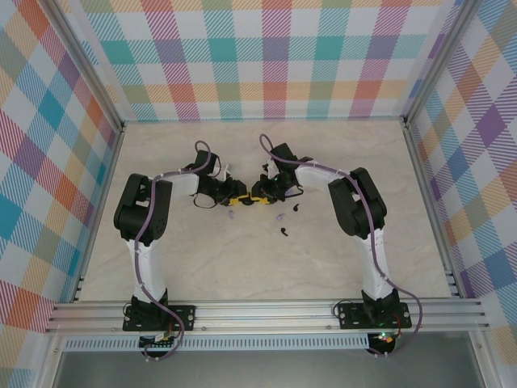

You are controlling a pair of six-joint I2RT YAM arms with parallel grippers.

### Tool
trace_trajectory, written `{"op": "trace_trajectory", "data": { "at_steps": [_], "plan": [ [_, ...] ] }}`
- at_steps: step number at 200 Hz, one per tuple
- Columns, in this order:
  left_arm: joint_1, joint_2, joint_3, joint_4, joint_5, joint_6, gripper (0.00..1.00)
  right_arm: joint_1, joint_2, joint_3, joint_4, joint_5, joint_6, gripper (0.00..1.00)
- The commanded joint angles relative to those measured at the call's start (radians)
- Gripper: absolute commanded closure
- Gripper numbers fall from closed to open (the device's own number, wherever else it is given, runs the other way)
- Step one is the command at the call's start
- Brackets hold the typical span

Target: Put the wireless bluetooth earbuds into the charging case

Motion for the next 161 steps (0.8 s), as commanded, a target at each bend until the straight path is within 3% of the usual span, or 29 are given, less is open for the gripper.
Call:
{"op": "trace_trajectory", "data": {
  "at_steps": [1, 161],
  "plan": [
    [-0.01, -0.052, -0.019, 0.02, 0.062, -0.011, 0.63, 0.004, 0.036, 0.017, -0.025, 0.024, -0.005, 0.75],
    [-0.02, -0.056, -0.042, 0.117, 0.097, -0.084, 0.62, 0.004, 0.03, 0.01, -0.016, 0.006, -0.005, 0.79]
  ]
}}
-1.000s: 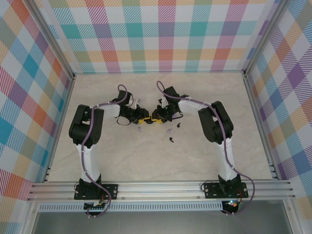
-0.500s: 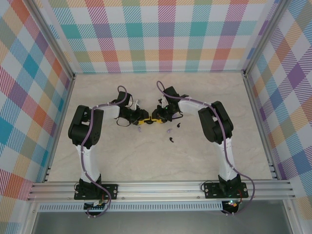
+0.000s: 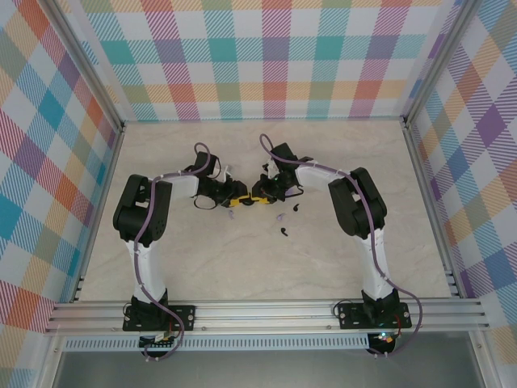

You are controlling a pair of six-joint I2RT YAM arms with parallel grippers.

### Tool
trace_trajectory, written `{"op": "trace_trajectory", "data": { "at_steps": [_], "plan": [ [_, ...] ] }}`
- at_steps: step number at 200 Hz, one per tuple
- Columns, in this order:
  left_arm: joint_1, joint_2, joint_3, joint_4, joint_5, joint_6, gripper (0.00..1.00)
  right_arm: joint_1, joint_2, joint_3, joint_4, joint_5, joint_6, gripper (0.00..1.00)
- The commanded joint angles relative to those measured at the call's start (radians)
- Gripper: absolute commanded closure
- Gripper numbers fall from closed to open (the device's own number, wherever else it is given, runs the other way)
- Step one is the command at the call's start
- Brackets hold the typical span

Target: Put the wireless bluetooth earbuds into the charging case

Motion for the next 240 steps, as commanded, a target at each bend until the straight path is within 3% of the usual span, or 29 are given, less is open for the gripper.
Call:
{"op": "trace_trajectory", "data": {
  "at_steps": [1, 40, 85, 148, 172, 198, 218, 240],
  "plan": [
    [-0.018, -0.045, -0.013, 0.072, 0.076, -0.034, 0.62, 0.005, 0.03, 0.01, -0.018, 0.01, -0.005, 0.79],
    [-0.021, -0.047, -0.014, 0.068, 0.071, -0.036, 0.67, 0.005, 0.026, 0.01, -0.017, 0.01, -0.004, 0.79],
    [-0.021, -0.056, -0.005, 0.023, 0.039, -0.008, 0.87, 0.002, 0.0, -0.006, -0.011, 0.02, -0.006, 0.78],
    [-0.021, -0.19, -0.006, -0.008, -0.054, 0.072, 0.88, -0.05, -0.205, -0.118, 0.031, 0.041, -0.078, 0.68],
    [-0.021, -0.25, -0.014, 0.049, -0.07, 0.089, 0.87, -0.073, -0.319, -0.178, 0.07, 0.025, -0.165, 0.64],
    [-0.023, -0.314, -0.072, 0.241, -0.051, 0.095, 0.88, -0.109, -0.455, -0.245, 0.124, 0.063, -0.235, 0.6],
    [-0.036, -0.374, -0.139, 0.417, -0.032, 0.131, 0.9, -0.145, -0.538, -0.318, 0.221, -0.001, -0.324, 0.53],
    [-0.048, -0.414, -0.133, 0.437, 0.0, 0.189, 0.91, -0.204, -0.601, -0.333, 0.194, -0.075, -0.402, 0.44]
  ]
}}
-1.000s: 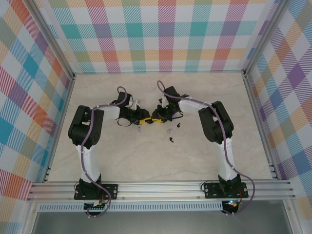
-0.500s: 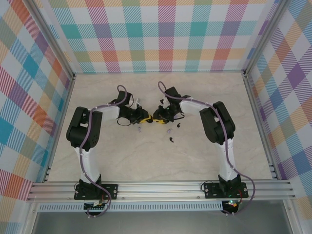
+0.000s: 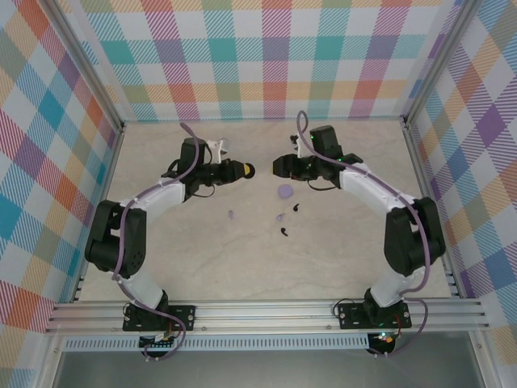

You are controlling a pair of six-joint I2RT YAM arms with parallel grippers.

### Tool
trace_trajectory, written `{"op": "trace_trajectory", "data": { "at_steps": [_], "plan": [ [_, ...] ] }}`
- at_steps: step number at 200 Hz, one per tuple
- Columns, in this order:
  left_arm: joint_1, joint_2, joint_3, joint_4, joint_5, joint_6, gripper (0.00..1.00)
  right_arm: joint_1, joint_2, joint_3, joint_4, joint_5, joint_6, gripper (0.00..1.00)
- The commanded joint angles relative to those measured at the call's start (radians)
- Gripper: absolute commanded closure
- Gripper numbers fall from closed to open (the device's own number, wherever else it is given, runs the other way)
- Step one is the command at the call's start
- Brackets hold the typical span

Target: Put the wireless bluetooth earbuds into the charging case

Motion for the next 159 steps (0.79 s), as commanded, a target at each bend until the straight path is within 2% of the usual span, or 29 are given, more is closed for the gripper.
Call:
{"op": "trace_trajectory", "data": {
  "at_steps": [1, 26, 73, 110, 136, 159],
  "plan": [
    [-0.021, -0.063, -0.003, 0.151, 0.063, 0.085, 0.91, -0.056, -0.045, -0.025, 0.028, -0.112, -0.143, 0.44],
    [-0.029, -0.081, 0.026, 0.2, 0.14, 0.09, 0.91, -0.125, -0.05, 0.034, -0.036, -0.381, -0.182, 0.41],
    [-0.078, -0.144, 0.07, 0.224, 0.239, 0.179, 0.91, -0.126, -0.052, 0.167, -0.245, -0.574, -0.404, 0.44],
    [-0.092, -0.165, 0.102, 0.186, 0.301, 0.211, 0.93, -0.124, -0.032, 0.25, -0.35, -0.682, -0.476, 0.5],
    [-0.104, -0.175, 0.115, 0.185, 0.314, 0.219, 0.93, -0.125, -0.033, 0.267, -0.373, -0.668, -0.536, 0.53],
    [-0.111, -0.167, 0.139, 0.154, 0.323, 0.235, 0.93, -0.122, -0.018, 0.296, -0.394, -0.716, -0.547, 0.53]
  ]
}}
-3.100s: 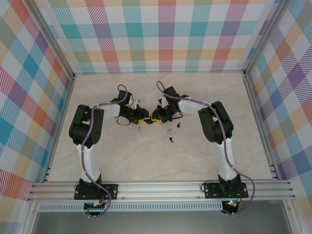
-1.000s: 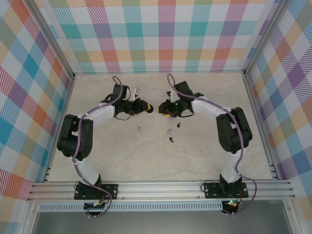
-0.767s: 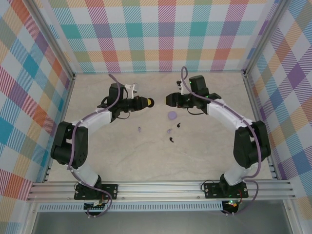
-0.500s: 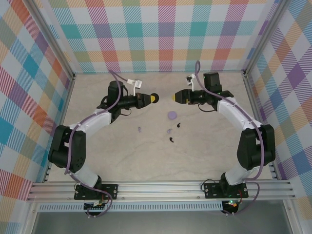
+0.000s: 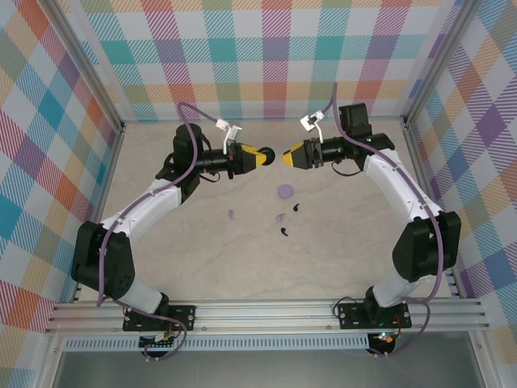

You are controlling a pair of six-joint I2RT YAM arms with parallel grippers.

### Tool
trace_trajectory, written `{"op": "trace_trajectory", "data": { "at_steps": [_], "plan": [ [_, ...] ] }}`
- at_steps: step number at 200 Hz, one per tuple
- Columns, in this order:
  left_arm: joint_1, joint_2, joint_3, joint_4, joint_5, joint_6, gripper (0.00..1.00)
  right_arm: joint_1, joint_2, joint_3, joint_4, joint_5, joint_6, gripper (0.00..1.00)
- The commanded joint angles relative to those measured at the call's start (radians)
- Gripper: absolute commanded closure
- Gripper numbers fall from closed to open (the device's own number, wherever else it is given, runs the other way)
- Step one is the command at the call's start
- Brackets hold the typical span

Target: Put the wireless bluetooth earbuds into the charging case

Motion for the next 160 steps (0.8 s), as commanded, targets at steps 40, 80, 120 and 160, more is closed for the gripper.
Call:
{"op": "trace_trajectory", "data": {
  "at_steps": [40, 80, 120, 160],
  "plan": [
    [-0.036, -0.002, 0.086, -0.036, 0.049, 0.054, 0.93, 0.025, 0.051, 0.099, -0.105, -0.059, -0.098, 0.59],
    [-0.045, 0.02, 0.115, -0.062, 0.058, 0.057, 0.92, 0.044, 0.071, 0.139, -0.113, -0.047, -0.102, 0.61],
    [-0.046, 0.034, 0.136, -0.091, 0.048, 0.06, 0.92, 0.053, 0.077, 0.157, -0.116, -0.069, -0.112, 0.66],
    [-0.047, 0.047, 0.147, -0.102, 0.046, 0.054, 0.92, 0.062, 0.081, 0.168, -0.127, -0.078, -0.12, 0.69]
  ]
}}
